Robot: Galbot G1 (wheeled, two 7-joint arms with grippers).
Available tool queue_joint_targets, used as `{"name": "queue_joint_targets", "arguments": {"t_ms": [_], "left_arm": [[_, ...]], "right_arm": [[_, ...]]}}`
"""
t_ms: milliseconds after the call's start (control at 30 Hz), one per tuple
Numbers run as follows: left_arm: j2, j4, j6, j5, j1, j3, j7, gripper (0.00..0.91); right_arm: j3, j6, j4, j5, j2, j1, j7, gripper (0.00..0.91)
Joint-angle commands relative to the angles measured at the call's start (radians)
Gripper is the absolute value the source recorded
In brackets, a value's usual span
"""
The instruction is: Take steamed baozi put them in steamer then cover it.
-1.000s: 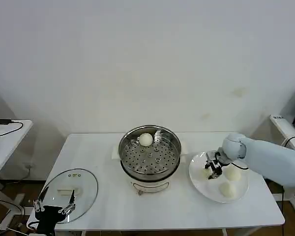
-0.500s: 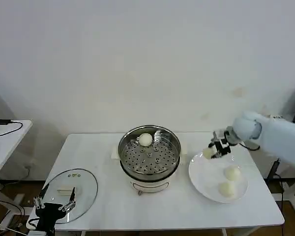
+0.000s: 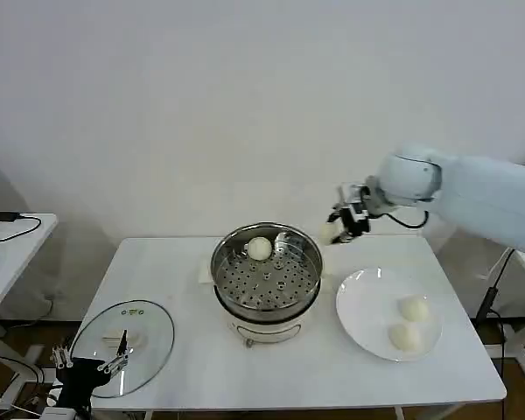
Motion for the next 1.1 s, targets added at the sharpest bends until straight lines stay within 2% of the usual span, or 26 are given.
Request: {"name": "queue_joint_targets", "arguments": {"t_ms": [33,167,333,633,1100], "left_arm": [[-0.002,-0.001,0.0,-0.003,0.001,-0.01,0.001,0.907],[-0.005,-0.005,-0.001,-0.009,0.0,-0.025,0.0,0.907],[-0.009,-0.003,0.0,-0.015,-0.004,-0.03,0.001,0.907],[-0.011,-0.015,0.004,-0.02,-0.011,-0.028,0.003,0.907],[-0.009,-0.02,0.001,-0.026,-0.008,-0.03,-0.001,0.907]], "right_arm": [[0.012,-0.122,-0.059,0.17,0.282,-0.041,0.079,0.524],[0.022,-0.142,-0.124,0.203,0.372,-0.091,0.087,0.524],[0.017,-0.154,-0.189,0.201,0.428,-0.139,0.086,0.524],[0.035,-0.16,-0.296,0.17,0.476,-0.238,0.08,0.524],[0.045,-0.153,-0.388,0.116,0.521,-0.283,0.066,0.524]]}}
